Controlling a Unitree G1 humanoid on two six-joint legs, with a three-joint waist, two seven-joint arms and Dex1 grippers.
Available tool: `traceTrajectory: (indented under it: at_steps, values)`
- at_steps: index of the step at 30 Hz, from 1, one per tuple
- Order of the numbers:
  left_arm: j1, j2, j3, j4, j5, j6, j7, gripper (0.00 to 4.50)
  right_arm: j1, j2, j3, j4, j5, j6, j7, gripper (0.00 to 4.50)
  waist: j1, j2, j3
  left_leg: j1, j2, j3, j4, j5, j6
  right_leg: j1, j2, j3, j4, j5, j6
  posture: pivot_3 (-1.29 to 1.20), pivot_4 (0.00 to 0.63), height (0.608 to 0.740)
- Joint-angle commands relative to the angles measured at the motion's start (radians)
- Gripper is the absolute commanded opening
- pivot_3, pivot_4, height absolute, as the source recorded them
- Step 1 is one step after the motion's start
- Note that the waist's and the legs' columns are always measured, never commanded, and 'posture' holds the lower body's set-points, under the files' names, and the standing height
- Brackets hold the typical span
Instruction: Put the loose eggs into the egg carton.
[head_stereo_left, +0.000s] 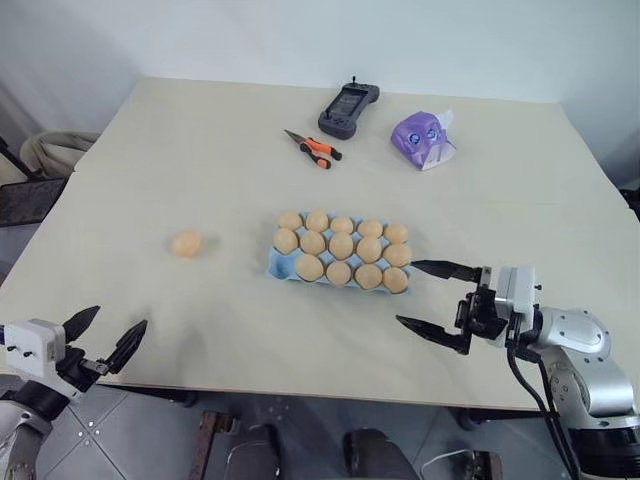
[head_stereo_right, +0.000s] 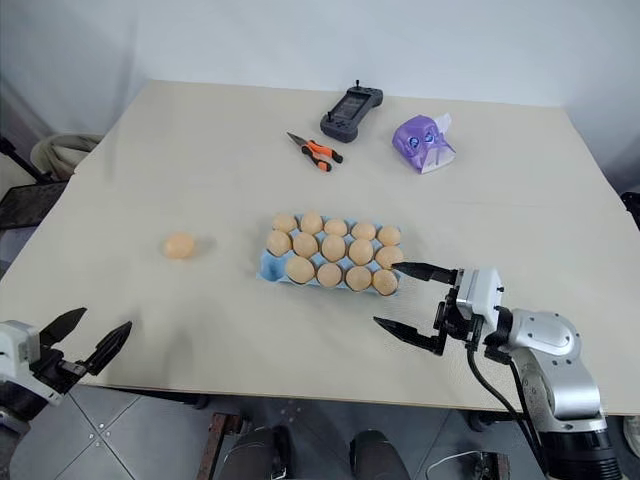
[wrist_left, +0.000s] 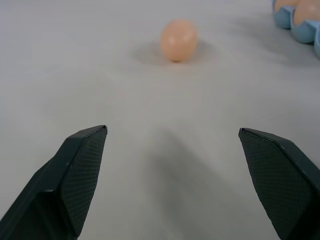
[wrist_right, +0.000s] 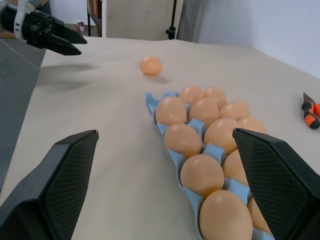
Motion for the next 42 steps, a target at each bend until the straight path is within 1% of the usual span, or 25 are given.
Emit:
traceTrajectory:
  at_steps: [1,3,6,8,9,11,16,20,23,25,29,30,32,35,39,42]
  values:
    - [-0.123,0.032,-0.080,0.031,0.013,0.034,0.041,4.49,0.022,-0.030,-0.047,-0.025,0.008,-0.024,0.006,4.50,0.004,0.000,0.000,0.000,0.000,0.000,0.000,0.000,0.000,0.000,0.000,0.000,0.000,0.000,0.000,0.00,0.150,0.740]
    - [-0.238,0.051,-0.139,0.074,0.043,0.073,0.084,4.49,0.049,-0.041,-0.063,-0.021,0.007,-0.032,0.011,4.50,0.005,0.000,0.000,0.000,0.000,0.000,0.000,0.001,0.000,0.000,0.001,0.000,0.000,0.000,0.000,0.00,0.150,0.740]
    - [-0.390,0.080,-0.213,0.171,0.105,0.086,0.128,4.49,0.090,-0.033,-0.067,-0.010,0.001,-0.049,0.006,4.50,0.003,0.000,0.000,0.000,0.000,0.000,0.001,0.001,0.000,0.000,0.001,0.000,0.001,0.000,0.000,0.00,0.150,0.740]
    - [-0.500,0.089,-0.268,0.260,0.142,0.081,0.135,4.49,0.131,-0.004,-0.052,-0.003,-0.021,-0.070,-0.013,4.50,-0.019,0.000,0.000,-0.001,0.001,0.002,0.002,0.001,0.000,-0.001,0.002,0.002,0.001,0.000,0.001,0.00,0.150,0.740]
    - [-0.537,0.092,-0.292,0.294,0.159,0.083,0.139,4.49,0.148,0.010,-0.044,0.001,-0.031,-0.081,-0.022,4.50,-0.016,0.000,0.000,0.001,0.001,0.006,0.002,0.001,0.000,-0.001,0.003,0.004,0.001,0.000,0.001,0.00,0.150,0.740]
    - [-0.587,0.096,-0.322,0.354,0.190,0.071,0.147,4.49,0.174,0.035,-0.031,0.002,-0.048,-0.098,-0.044,4.50,-0.005,-0.001,0.000,0.000,0.002,0.001,0.004,0.003,-0.004,-0.002,0.008,0.002,0.002,-0.001,0.001,0.00,0.150,0.740]
    - [-0.647,0.093,-0.337,0.448,0.235,0.034,0.191,4.49,0.212,0.071,-0.018,0.009,-0.079,-0.125,-0.082,4.50,-0.008,0.000,0.001,0.001,0.002,0.005,0.004,0.003,-0.003,-0.002,0.006,0.004,0.003,-0.001,0.001,0.00,0.150,0.740]
    - [-0.672,0.079,-0.371,0.501,0.246,0.029,0.178,4.49,0.219,0.088,-0.011,0.014,-0.089,-0.136,-0.104,4.50,0.000,0.000,0.001,0.001,0.002,0.004,0.005,0.003,-0.004,-0.003,0.006,0.003,0.005,-0.001,0.001,0.00,0.150,0.740]
    - [-0.673,0.079,-0.387,0.521,0.249,0.034,0.174,3.89,0.208,0.088,-0.010,0.018,-0.086,-0.139,-0.112,4.50,0.001,0.000,0.001,0.001,0.002,0.004,0.005,0.004,-0.003,-0.002,0.004,0.003,0.007,-0.001,0.001,0.00,0.150,0.740]
    - [-0.670,0.078,-0.382,0.522,0.242,0.032,0.175,3.30,0.198,0.085,-0.011,0.024,-0.084,-0.141,-0.113,4.50,0.001,0.000,0.001,0.001,0.002,0.004,0.005,0.004,-0.002,-0.002,0.004,0.002,0.008,-0.001,0.001,0.00,0.150,0.740]
    - [-0.656,0.078,-0.368,0.500,0.206,-0.002,0.132,1.93,0.183,0.083,-0.009,0.033,-0.083,-0.142,-0.114,4.50,0.000,0.000,0.001,0.002,0.001,0.003,0.006,0.005,-0.002,-0.003,0.004,0.002,0.011,-0.001,0.001,0.00,0.150,0.740]
    - [-0.653,0.079,-0.368,0.479,0.187,-0.016,0.098,1.74,0.182,0.083,-0.010,0.033,-0.083,-0.143,-0.114,4.50,0.001,0.000,0.001,0.002,0.001,0.003,0.006,0.005,-0.003,-0.003,0.004,0.002,0.011,-0.001,0.001,0.00,0.150,0.740]
    - [-0.650,0.087,-0.380,0.439,0.167,-0.048,0.037,1.74,0.185,0.082,-0.012,0.032,-0.082,-0.143,-0.117,4.50,0.001,0.000,0.001,0.002,0.001,0.002,0.006,0.006,-0.003,-0.003,0.004,0.001,0.012,-0.001,0.001,0.00,0.150,0.740]
    - [-0.663,0.100,-0.431,0.366,0.142,-0.054,-0.079,1.74,0.202,0.075,-0.026,0.024,-0.081,-0.141,-0.125,4.50,0.002,0.000,0.001,0.002,0.001,0.002,0.005,0.006,-0.003,-0.003,0.004,0.001,0.012,-0.001,0.001,0.00,0.150,0.740]
    - [-0.722,0.107,-0.554,0.311,0.139,-0.021,-0.239,1.74,0.228,0.062,-0.054,0.016,-0.080,-0.141,-0.142,4.50,0.010,0.000,0.001,0.002,-0.001,0.002,0.005,0.006,-0.002,-0.002,0.006,0.000,0.011,-0.001,0.001,0.00,0.150,0.740]
    - [-0.779,0.077,-0.644,0.339,0.166,-0.019,-0.306,1.74,0.248,0.057,-0.069,0.008,-0.083,-0.144,-0.156,4.50,0.014,0.000,0.001,0.002,-0.002,0.002,0.005,0.007,-0.002,-0.002,0.007,0.001,0.011,0.000,0.002,0.00,0.150,0.740]
